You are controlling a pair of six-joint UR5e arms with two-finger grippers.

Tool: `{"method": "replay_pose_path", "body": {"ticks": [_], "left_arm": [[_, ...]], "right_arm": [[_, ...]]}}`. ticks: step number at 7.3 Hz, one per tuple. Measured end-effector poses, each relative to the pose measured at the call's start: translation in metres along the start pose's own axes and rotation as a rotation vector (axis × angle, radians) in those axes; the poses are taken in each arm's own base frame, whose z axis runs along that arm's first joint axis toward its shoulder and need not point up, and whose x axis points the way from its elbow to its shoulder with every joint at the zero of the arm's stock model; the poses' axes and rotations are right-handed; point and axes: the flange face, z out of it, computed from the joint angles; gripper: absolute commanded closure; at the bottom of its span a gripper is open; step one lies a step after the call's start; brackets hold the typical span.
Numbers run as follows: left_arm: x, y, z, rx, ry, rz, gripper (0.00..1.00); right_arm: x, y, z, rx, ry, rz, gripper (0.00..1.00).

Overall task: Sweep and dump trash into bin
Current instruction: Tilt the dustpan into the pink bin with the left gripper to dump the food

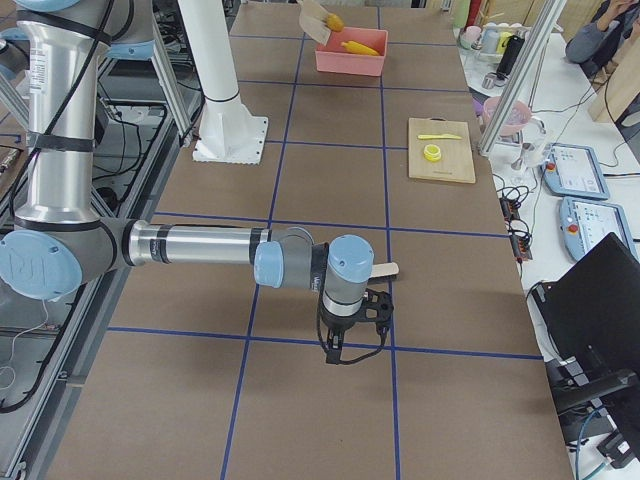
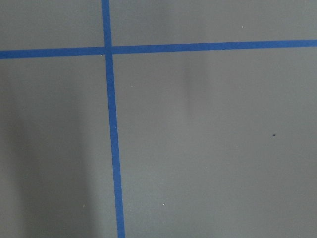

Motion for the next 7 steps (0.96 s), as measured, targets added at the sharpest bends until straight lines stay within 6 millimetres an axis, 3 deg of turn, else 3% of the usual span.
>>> {"method": "replay_pose_path", "body": {"ticks": [7], "left_arm": [[0.0089, 0.0086, -0.0027, -0.045, -0.014, -0.015, 1.0]], "right_arm": [[-0.0024, -0.0021, -0.0022, 0.004, -0.006, -0.001, 0.0]]}}
